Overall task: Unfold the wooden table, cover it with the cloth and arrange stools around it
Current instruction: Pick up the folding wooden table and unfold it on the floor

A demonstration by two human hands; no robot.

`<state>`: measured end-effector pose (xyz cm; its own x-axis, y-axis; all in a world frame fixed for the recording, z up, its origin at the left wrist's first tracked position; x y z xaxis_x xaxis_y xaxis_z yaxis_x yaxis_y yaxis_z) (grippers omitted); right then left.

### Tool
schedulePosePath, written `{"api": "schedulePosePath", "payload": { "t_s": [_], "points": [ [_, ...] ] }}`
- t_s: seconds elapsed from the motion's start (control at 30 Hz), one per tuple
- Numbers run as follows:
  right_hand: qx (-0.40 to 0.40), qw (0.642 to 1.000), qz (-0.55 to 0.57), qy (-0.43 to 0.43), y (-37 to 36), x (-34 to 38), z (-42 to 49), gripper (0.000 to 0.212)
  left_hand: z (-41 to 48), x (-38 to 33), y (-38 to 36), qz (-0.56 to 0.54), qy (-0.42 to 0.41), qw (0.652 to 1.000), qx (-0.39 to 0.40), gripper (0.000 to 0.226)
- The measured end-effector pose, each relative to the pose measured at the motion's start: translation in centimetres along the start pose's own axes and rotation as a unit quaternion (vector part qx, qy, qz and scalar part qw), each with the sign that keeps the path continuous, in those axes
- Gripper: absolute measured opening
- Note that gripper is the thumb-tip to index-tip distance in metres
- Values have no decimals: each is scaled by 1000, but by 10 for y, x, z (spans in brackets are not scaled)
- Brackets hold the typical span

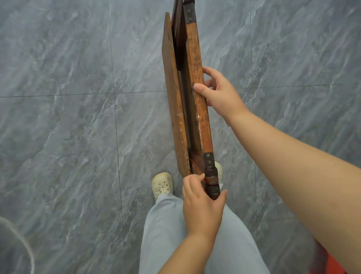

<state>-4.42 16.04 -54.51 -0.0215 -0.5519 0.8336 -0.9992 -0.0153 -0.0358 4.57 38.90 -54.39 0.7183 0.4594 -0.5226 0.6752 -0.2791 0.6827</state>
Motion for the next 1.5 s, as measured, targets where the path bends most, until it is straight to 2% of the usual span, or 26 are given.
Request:
{"api": "schedulePosePath", "payload": {
  "t_s": [0.1, 0.2, 0.27, 0.4, 0.5, 0.6, 0.67, 0.77, 0.8, 0.83, 1.03, 1.13, 1.3, 1.5],
  "points": [
    [5, 1000, 1, -1, 1, 1, 2, 50, 2, 1, 3, -3, -6, 1000, 28, 56],
    [1, 1000, 5, -15, 8, 0, 3, 54, 13, 2, 19, -26, -51, 997, 60, 50],
    [8, 1000, 13, -19, 15, 1, 3, 54, 38, 4, 36, -15, -97, 994, 39, 40],
    [24, 1000, 12, -13, 30, 3, 3, 45, 126, 0, 59, 78, -189, 979, -7, 48],
    [32, 999, 31, -8, 39, 3, 2, 41, 197, -21, 65, 186, -277, 943, 6, 54],
    [35, 998, 42, -11, 45, 1, 2, 47, 250, -39, 58, 336, -369, 865, 50, 57],
    [32, 998, 53, -10, 48, -2, 3, 49, 273, -45, 46, 443, -437, 777, 94, 58],
    [32, 997, 74, -5, 51, -8, 4, 49, 293, -45, 27, 567, -520, 617, 164, 59],
    [30, 996, 79, -3, 51, -10, 5, 50, 299, -44, 23, 594, -528, 580, 177, 60],
    [28, 996, 84, -2, 52, -11, 5, 50, 304, -43, 20, 609, -532, 559, 183, 60],
    [22, 996, 87, -4, 55, -13, 5, 49, 315, -47, 14, 610, -575, 521, 161, 63],
    [28, 997, 72, 9, 54, -12, 6, 41, 316, -46, 10, 609, -588, 511, 148, 67],
    [38, 997, 69, 19, 53, -9, 8, 40, 315, -47, 10, 599, -599, 512, 142, 66],
    [14, 998, 63, 26, 61, -8, 5, 42, 312, -55, 19, 556, -620, 534, 149, 61]
  ]
}}
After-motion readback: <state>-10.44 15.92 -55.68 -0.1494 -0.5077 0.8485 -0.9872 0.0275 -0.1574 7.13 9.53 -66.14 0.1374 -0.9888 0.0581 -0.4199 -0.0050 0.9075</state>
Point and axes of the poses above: each hand's wrist, its own z-axis towards the middle knuckle, its own y-axis out of the back of the hand, x = y × z, the point moved 3 cm from there along z, towards the middle knuckle, and after that the axes turned 14 degrees about z, right-handed, at the moved point
